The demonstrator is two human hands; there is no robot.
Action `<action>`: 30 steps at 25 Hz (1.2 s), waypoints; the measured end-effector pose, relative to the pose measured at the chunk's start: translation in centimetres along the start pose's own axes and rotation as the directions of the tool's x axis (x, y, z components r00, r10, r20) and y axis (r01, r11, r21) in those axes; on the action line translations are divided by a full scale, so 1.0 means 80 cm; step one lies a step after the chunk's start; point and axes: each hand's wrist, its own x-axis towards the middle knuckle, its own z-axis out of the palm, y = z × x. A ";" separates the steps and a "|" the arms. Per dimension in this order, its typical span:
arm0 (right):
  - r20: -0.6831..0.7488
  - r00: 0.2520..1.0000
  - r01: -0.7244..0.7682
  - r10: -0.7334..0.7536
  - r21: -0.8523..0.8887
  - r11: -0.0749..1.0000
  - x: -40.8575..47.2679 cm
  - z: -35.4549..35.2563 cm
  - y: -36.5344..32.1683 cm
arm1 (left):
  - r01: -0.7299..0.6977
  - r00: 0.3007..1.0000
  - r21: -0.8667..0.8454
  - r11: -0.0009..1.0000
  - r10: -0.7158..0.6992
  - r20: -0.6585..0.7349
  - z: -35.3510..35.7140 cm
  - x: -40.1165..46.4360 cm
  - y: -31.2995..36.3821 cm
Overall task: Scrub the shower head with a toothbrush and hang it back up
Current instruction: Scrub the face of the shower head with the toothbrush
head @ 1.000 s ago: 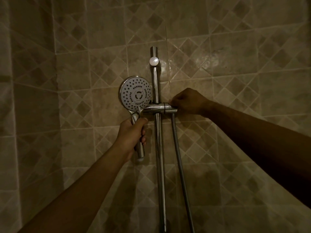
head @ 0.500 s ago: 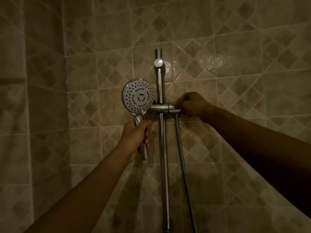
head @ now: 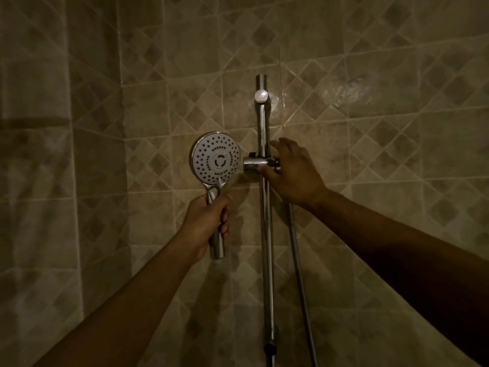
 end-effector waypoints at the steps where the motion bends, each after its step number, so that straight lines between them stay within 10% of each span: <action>1: 0.000 0.999 0.038 -0.038 -0.028 0.999 -0.005 0.004 -0.008 | 0.004 1.000 0.002 1.000 -0.004 -0.005 -0.008 -0.007 0.000; 15: 0.290 0.939 0.135 -0.185 0.186 0.973 -0.116 0.140 -0.185 | 0.143 0.953 0.149 0.978 -0.095 -0.287 -0.215 -0.143 -0.024; 23: 0.536 0.801 -0.255 -0.266 0.708 0.659 -0.255 0.215 -0.345 | 0.355 0.860 0.045 0.934 -0.307 -0.407 -0.333 -0.273 -0.069; 30: 0.644 0.698 -0.451 -0.313 0.735 0.506 -0.350 0.272 -0.429 | 0.447 0.738 -0.033 0.894 -0.390 -0.551 -0.393 -0.375 -0.117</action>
